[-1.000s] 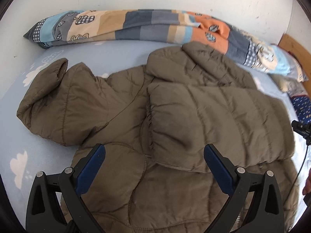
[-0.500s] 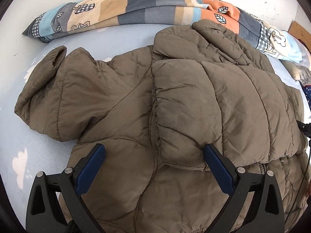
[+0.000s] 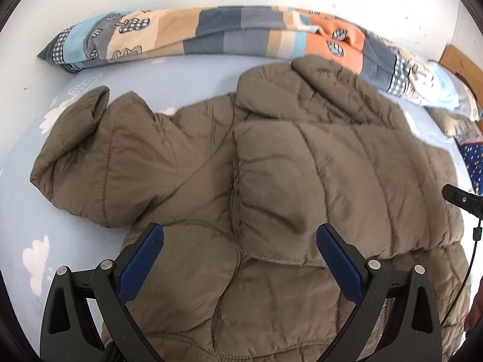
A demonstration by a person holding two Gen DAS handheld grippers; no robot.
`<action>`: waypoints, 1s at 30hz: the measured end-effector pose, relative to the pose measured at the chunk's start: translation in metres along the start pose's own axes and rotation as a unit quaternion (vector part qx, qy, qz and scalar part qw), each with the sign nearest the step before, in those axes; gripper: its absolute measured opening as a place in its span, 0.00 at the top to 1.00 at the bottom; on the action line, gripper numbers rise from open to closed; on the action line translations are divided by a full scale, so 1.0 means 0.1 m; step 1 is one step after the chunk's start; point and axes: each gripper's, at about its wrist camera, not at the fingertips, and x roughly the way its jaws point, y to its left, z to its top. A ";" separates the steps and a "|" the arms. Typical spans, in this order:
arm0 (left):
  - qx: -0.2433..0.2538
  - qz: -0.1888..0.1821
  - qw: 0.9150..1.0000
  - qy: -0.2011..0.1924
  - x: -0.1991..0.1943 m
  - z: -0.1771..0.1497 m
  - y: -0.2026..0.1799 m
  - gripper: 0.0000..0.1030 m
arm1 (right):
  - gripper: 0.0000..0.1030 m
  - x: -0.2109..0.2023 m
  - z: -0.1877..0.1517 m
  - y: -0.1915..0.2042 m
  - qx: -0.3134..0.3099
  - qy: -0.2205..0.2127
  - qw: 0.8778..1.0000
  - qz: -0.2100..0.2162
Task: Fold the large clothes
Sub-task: 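Open the right gripper and smooth the folded sleeve flat, then grasp the other sleeve cuff with the left gripper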
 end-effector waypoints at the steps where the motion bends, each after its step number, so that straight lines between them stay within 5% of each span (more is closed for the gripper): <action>1: 0.004 0.002 1.000 0.003 0.03 -0.01 -0.01 0.02 | 0.76 0.05 -0.02 0.04 -0.004 0.008 1.000 -0.001; 12: 0.011 0.005 0.999 0.034 0.18 -0.06 0.00 0.02 | 0.76 0.52 -0.18 0.16 -0.038 0.061 0.997 -0.034; 20: -0.017 -0.015 1.000 -0.018 -0.24 0.10 0.21 0.02 | 0.76 0.23 -0.12 0.30 -0.033 0.030 0.999 -0.019; 30: -0.031 0.069 0.995 -0.069 -0.51 0.25 1.22 0.02 | 0.76 -0.30 -0.20 0.69 -0.041 -0.007 0.999 0.028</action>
